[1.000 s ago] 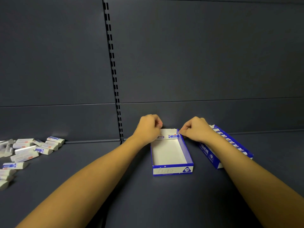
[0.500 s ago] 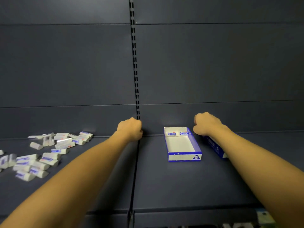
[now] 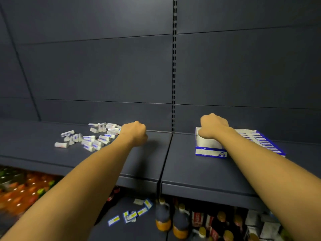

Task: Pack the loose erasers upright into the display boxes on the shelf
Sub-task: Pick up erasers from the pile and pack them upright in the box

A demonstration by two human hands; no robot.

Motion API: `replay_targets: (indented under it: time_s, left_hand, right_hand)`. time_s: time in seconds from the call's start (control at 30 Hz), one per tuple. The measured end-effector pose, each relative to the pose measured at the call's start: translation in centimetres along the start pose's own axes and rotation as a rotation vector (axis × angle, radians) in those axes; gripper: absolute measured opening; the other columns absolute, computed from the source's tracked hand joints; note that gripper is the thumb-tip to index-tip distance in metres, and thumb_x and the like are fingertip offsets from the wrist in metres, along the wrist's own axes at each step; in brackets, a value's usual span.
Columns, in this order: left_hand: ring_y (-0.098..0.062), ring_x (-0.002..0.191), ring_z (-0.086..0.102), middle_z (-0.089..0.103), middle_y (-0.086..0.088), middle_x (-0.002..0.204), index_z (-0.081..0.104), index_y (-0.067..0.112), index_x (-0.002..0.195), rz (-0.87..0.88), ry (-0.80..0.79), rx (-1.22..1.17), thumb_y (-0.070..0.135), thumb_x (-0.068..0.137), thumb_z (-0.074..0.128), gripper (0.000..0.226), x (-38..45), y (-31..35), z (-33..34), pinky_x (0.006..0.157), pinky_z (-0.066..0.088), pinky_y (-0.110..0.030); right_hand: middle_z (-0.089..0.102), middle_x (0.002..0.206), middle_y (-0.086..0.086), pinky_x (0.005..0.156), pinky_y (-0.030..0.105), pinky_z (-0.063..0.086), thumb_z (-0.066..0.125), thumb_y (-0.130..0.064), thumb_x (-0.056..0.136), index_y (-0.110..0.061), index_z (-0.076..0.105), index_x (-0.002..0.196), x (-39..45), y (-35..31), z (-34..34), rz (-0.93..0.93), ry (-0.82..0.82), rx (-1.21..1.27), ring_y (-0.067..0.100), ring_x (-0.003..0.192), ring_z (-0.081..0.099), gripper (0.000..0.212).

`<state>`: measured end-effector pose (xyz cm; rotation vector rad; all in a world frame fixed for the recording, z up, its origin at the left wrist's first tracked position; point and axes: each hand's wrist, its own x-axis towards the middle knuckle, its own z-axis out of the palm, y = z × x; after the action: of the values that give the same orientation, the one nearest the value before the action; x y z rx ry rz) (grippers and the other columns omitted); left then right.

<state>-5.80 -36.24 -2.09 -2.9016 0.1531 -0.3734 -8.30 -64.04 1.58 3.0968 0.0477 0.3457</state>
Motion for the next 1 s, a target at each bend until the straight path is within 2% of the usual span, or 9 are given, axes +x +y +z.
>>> replay_targets:
  time_s: [0.17, 0.27, 0.33, 0.47, 0.53, 0.63, 0.7, 0.8, 1.0]
  left_hand:
    - [-0.034, 0.096, 0.065, 0.065, -0.01, 0.109, 0.064, 0.015, 0.1, -0.056, 0.035, 0.007, 0.033, 0.093, 0.047, 0.025, -2.7, -4.3, -0.4, 0.071, 0.043, -0.033]
    - [-0.033, 0.091, 0.065, 0.066, -0.009, 0.106, 0.064, 0.017, 0.099, -0.085, 0.048, 0.001, 0.032, 0.092, 0.049, 0.023, -3.7, -7.4, -0.4, 0.069, 0.044, -0.033]
    - [-0.031, 0.085, 0.064, 0.067, -0.008, 0.103, 0.063, 0.018, 0.096, -0.1, 0.041, 0.001, 0.03, 0.092, 0.051, 0.017, -4.3, -9.6, -0.2, 0.068, 0.045, -0.033]
    - [-0.028, 0.075, 0.056, 0.063, -0.006, 0.095, 0.053, 0.018, 0.084, -0.148, 0.029, -0.008, 0.022, 0.09, 0.052, 0.007, -5.4, -14.5, 0.7, 0.066, 0.045, -0.033]
    - [-0.027, 0.073, 0.055, 0.058, -0.004, 0.087, 0.05, 0.018, 0.078, -0.163, 0.019, -0.025, 0.019, 0.088, 0.051, 0.01, -5.6, -17.2, 1.1, 0.065, 0.045, -0.033]
    - [-0.025, 0.072, 0.058, 0.057, -0.003, 0.083, 0.056, 0.017, 0.084, -0.153, 0.031, -0.035, 0.022, 0.09, 0.052, 0.01, -5.3, -21.1, 1.5, 0.064, 0.048, -0.033]
    - [-0.024, 0.071, 0.059, 0.057, -0.002, 0.081, 0.057, 0.016, 0.084, -0.137, 0.057, -0.034, 0.025, 0.094, 0.051, 0.014, -4.7, -23.3, 1.9, 0.062, 0.047, -0.032]
    - [-0.023, 0.071, 0.061, 0.061, -0.003, 0.083, 0.061, 0.016, 0.086, -0.103, 0.08, -0.056, 0.028, 0.096, 0.052, 0.018, -3.7, -25.8, 2.8, 0.061, 0.05, -0.031]
    - [-0.025, 0.073, 0.061, 0.062, -0.004, 0.084, 0.057, 0.018, 0.086, -0.05, 0.055, -0.115, 0.024, 0.094, 0.052, 0.011, -2.1, -27.4, 5.3, 0.065, 0.052, -0.033]
  right_hand:
    - [0.05, 0.073, 0.002, 0.052, 0.025, 0.034, 0.055, -0.015, 0.084, -0.013, 0.048, 0.074, -0.6, -4.4, -0.3, -0.034, -0.042, 0.017, 0.018, 0.06, 0.045, 0.012]
    - [0.052, 0.077, 0.002, 0.052, 0.026, 0.035, 0.054, -0.016, 0.084, -0.015, 0.047, 0.075, -0.6, -7.8, -0.8, -0.084, -0.03, 0.019, 0.018, 0.062, 0.046, 0.012]
    - [0.055, 0.082, 0.003, 0.052, 0.026, 0.035, 0.055, -0.016, 0.083, -0.013, 0.054, 0.083, -0.3, -10.3, -1.0, -0.11, -0.008, 0.029, 0.019, 0.064, 0.049, 0.003]
    - [0.055, 0.08, 0.002, 0.052, 0.026, 0.035, 0.054, -0.015, 0.083, -0.01, 0.063, 0.101, 0.5, -15.7, -1.3, -0.146, 0.003, 0.032, 0.018, 0.063, 0.049, 0.02]
    - [0.055, 0.081, 0.002, 0.052, 0.026, 0.036, 0.054, -0.015, 0.084, -0.011, 0.062, 0.099, 1.0, -18.5, -1.5, -0.151, 0.002, 0.04, 0.017, 0.062, 0.048, 0.018]
    - [0.054, 0.079, 0.002, 0.053, 0.026, 0.035, 0.053, -0.015, 0.085, -0.012, 0.055, 0.082, 2.0, -22.6, -2.0, -0.148, 0.001, 0.05, 0.017, 0.061, 0.047, 0.004]
    - [0.053, 0.08, 0.002, 0.057, 0.028, 0.038, 0.054, -0.016, 0.085, -0.013, 0.055, 0.081, 2.6, -25.0, -2.1, -0.147, 0.013, 0.066, 0.02, 0.066, 0.05, 0.005]
    - [0.056, 0.089, 0.003, 0.066, 0.031, 0.043, 0.056, -0.02, 0.086, -0.014, 0.063, 0.098, 3.2, -27.8, -1.4, -0.135, 0.018, 0.075, 0.025, 0.08, 0.057, 0.016]
    - [0.058, 0.095, 0.005, 0.069, 0.031, 0.045, 0.058, -0.02, 0.085, -0.015, 0.065, 0.105, 4.8, -30.5, 1.5, -0.1, -0.011, 0.046, 0.027, 0.083, 0.058, 0.021]
